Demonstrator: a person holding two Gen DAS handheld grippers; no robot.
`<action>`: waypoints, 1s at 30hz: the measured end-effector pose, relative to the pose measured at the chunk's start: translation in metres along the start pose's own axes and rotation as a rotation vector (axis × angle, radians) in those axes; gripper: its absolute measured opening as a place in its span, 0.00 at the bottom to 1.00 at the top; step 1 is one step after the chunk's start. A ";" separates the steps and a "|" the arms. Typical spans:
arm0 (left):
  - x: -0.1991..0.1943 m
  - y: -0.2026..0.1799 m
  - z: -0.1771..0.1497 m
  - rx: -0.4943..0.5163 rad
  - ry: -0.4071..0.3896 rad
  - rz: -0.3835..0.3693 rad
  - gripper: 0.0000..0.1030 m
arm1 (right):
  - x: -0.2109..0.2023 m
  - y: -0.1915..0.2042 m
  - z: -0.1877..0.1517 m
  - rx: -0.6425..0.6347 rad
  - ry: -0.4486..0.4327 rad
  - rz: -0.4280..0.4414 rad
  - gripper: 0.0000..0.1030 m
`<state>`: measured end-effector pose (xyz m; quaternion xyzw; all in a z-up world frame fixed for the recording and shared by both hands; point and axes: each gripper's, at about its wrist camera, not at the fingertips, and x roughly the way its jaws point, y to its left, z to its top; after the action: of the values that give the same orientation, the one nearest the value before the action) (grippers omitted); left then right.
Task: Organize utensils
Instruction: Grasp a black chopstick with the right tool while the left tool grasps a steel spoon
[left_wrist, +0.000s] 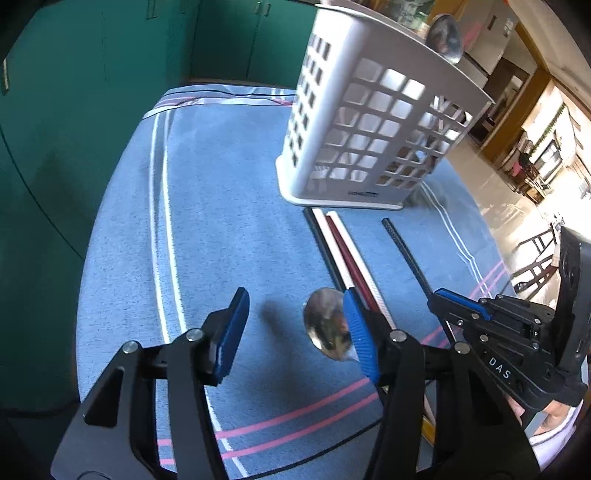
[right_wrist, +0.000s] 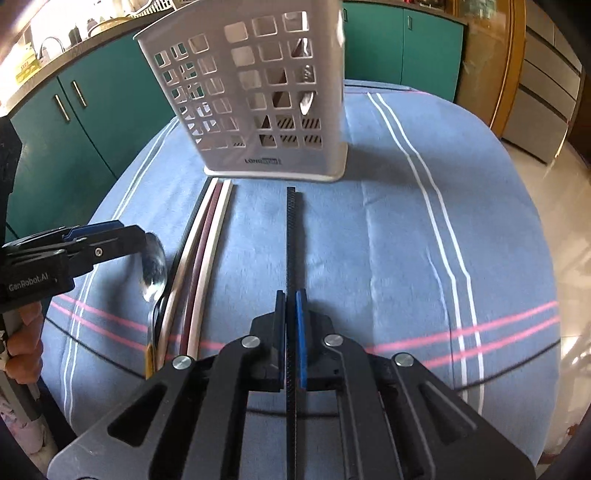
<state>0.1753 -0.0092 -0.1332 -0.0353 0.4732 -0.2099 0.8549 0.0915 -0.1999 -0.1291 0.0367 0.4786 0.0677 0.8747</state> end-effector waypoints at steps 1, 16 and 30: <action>0.001 -0.001 0.000 0.004 0.003 -0.002 0.52 | -0.001 -0.002 -0.001 0.000 0.001 0.005 0.06; 0.012 0.001 -0.004 -0.002 0.026 -0.049 0.15 | 0.006 0.002 0.013 -0.026 -0.019 -0.015 0.14; 0.003 0.005 -0.002 -0.023 0.000 -0.047 0.26 | -0.002 -0.003 -0.001 0.017 0.001 -0.016 0.06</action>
<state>0.1767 -0.0059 -0.1380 -0.0564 0.4746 -0.2245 0.8492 0.0903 -0.2037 -0.1280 0.0401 0.4799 0.0568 0.8745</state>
